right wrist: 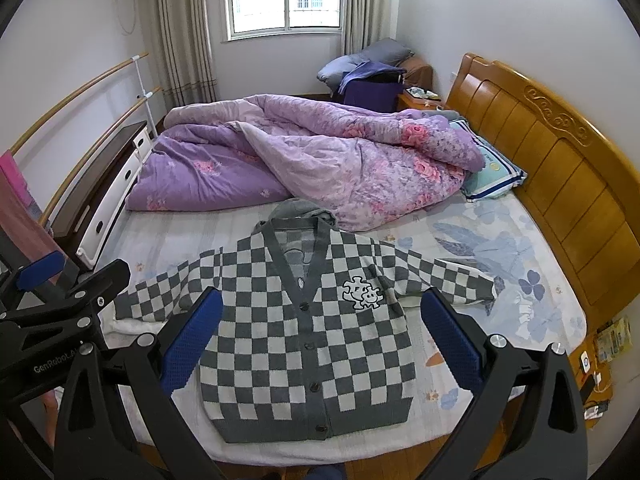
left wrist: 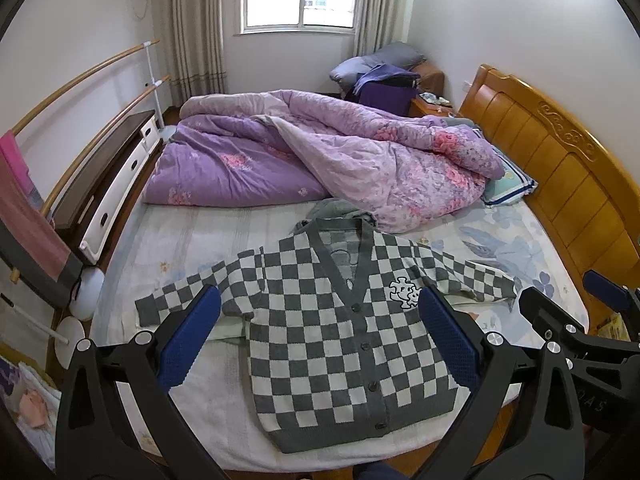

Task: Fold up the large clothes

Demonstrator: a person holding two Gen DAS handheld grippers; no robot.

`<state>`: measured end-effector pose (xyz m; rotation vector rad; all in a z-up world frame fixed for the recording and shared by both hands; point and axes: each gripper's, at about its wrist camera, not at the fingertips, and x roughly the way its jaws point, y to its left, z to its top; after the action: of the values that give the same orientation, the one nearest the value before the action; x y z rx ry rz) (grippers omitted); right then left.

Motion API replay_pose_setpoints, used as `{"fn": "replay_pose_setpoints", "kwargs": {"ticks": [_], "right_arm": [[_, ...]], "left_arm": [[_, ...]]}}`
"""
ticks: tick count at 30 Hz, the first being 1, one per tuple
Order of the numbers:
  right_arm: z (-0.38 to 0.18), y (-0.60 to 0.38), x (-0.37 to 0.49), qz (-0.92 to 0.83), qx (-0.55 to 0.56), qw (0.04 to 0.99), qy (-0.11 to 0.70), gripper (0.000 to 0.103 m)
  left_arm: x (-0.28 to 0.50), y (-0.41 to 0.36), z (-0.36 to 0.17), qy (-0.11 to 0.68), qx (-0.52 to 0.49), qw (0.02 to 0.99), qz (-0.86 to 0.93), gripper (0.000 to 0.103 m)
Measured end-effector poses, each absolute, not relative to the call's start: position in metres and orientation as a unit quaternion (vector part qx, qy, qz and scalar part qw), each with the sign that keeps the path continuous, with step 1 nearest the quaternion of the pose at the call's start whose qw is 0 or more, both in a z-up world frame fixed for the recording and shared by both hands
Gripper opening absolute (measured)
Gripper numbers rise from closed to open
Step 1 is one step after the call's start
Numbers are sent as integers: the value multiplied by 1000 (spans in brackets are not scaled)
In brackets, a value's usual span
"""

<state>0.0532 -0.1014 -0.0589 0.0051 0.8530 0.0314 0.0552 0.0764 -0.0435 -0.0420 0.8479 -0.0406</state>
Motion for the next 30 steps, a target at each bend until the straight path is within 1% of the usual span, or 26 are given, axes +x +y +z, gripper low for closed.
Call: {"fn": "replay_pose_setpoints", "kwargs": {"ticks": [9,12,15,18,21,24,30], "right_arm": [[-83,-129,105,67,-7,897,437,96],[-99,-138,121,81,-15,889,450,96],[-117,-139,140,95,-32,877,470,96],[-134,-131,155,109,-52,867,483,96],[-152,-115,168,119,-84,860,489,96],[-173,-99,178,135,-112,849,498,96],[-221,-55,202,166,-116,822,532,96]], "left_arm": [[101,51,-63,441,-29,897,23,98],[123,43,-84,476,-53,878,9,98],[135,43,-103,495,-67,866,13,98],[138,48,-117,490,-64,869,26,98],[145,60,-134,481,-80,873,17,98],[156,76,-156,492,-81,866,27,98],[172,145,-209,507,-128,850,59,98]]}}
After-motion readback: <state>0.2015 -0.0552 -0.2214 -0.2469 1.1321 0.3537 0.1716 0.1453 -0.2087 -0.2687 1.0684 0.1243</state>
